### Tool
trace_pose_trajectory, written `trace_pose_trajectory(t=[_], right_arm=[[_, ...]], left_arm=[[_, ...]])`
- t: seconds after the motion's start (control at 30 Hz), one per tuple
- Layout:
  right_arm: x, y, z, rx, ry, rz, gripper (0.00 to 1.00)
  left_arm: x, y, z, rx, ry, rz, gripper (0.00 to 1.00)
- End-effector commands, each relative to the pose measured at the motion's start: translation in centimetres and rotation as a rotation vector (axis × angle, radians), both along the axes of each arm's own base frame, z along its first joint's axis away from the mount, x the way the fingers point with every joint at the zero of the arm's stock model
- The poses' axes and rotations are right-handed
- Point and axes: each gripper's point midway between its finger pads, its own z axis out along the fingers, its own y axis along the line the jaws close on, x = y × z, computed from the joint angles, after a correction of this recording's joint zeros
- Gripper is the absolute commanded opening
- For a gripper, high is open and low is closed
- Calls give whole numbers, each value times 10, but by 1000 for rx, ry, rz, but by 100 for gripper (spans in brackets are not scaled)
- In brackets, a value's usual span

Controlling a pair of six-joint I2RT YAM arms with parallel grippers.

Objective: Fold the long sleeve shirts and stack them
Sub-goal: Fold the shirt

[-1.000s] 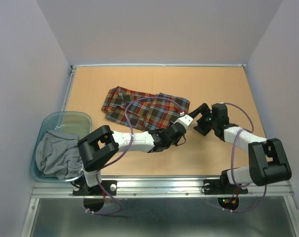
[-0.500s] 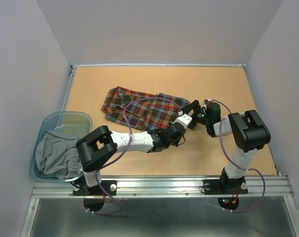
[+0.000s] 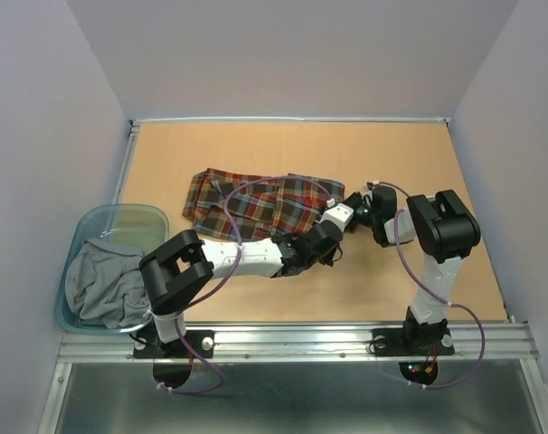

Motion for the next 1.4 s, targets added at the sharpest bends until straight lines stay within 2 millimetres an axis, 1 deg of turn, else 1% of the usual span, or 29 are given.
trace_pose_trajectory(t=[0.0, 0.03, 0.1, 0.13, 0.17, 0.2, 0.23, 0.27, 0.3, 0.33, 0.37, 0.4, 0.43, 0.47, 0.53, 0.6, 0.67, 0.8, 0.83, 0.87, 0.9, 0.93, 0.97, 1.0, 1.1, 1.13, 1.2, 1.23, 1.37], right_arm=[[4, -1, -7, -65, -22, 20, 1], [1, -1, -9, -81, -14, 37, 1], [1, -4, -7, -112, -13, 55, 1], [0, -6, -12, -148, 41, 77, 1], [2, -8, -13, -221, 5, 131, 1], [-11, -15, -24, -285, 95, 167, 1], [8, -21, -13, -374, 2, 214, 1], [9, -26, -12, -414, 1, 241, 1], [0, -40, -18, -458, 74, 263, 0], [6, -50, -15, -522, 32, 310, 1], [23, -57, -2, -567, -8, 314, 1], [29, -66, 2, -613, -12, 324, 1], [22, -84, -4, -691, 11, 379, 1], [38, -91, 9, -735, -23, 382, 1], [34, -113, 4, -828, 8, 451, 1], [46, -126, 19, -925, -21, 488, 1], [56, -132, 30, -971, -43, 495, 1], [78, -147, 76, -1094, -141, 481, 1], [84, -151, 90, -1135, -173, 484, 1], [87, -154, 99, -1156, -189, 474, 1], [90, -155, 110, -1179, -212, 463, 1], [90, -159, 117, -1215, -217, 464, 1], [95, -160, 130, -1240, -244, 453, 1], [96, -159, 136, -1262, -256, 452, 1], [97, -154, 155, -1363, -306, 473, 1], [97, -158, 161, -1411, -308, 467, 1], [96, -157, 167, -1452, -312, 466, 1], [95, -154, 167, -1473, -314, 473, 2], [93, -168, 177, -1608, -259, 420, 3]], left_arm=[[5, -9, 46, -118, -25, 38, 29], [8, -6, 52, -137, -19, 59, 46], [16, 6, 63, -150, -19, 97, 59], [19, 10, 67, -162, -16, 113, 72], [20, 15, 69, -169, -11, 126, 77], [23, 21, 82, -194, -18, 139, 83], [30, 31, 85, -198, -15, 167, 85], [35, 38, 90, -206, -14, 186, 87], [39, 48, 105, -235, -26, 205, 89], [53, 63, 109, -239, -28, 248, 90], [57, 74, 109, -234, -21, 266, 91], [60, 85, 123, -264, -29, 286, 91], [67, 97, 127, -270, -32, 313, 91], [81, 117, 128, -271, -37, 362, 91], [87, 141, 135, -267, -45, 408, 91], [97, 168, 131, -263, -31, 465, 93], [101, 184, 123, -266, 0, 501, 93], [105, 213, 85, -270, 97, 561, 93], [102, 212, 73, -286, 136, 552, 92], [106, 213, 71, -303, 150, 556, 91], [104, 216, 51, -285, 197, 569, 91], [105, 223, 40, -279, 226, 590, 88], [108, 215, 40, -322, 245, 557, 88], [106, 215, 24, -313, 283, 561, 87], [109, 210, 14, -326, 309, 544, 87], [109, 208, 12, -331, 314, 535, 86], [111, 200, 12, -362, 331, 504, 85], [111, 198, 5, -357, 349, 504, 83], [114, 190, -7, -391, 383, 500, 76]])
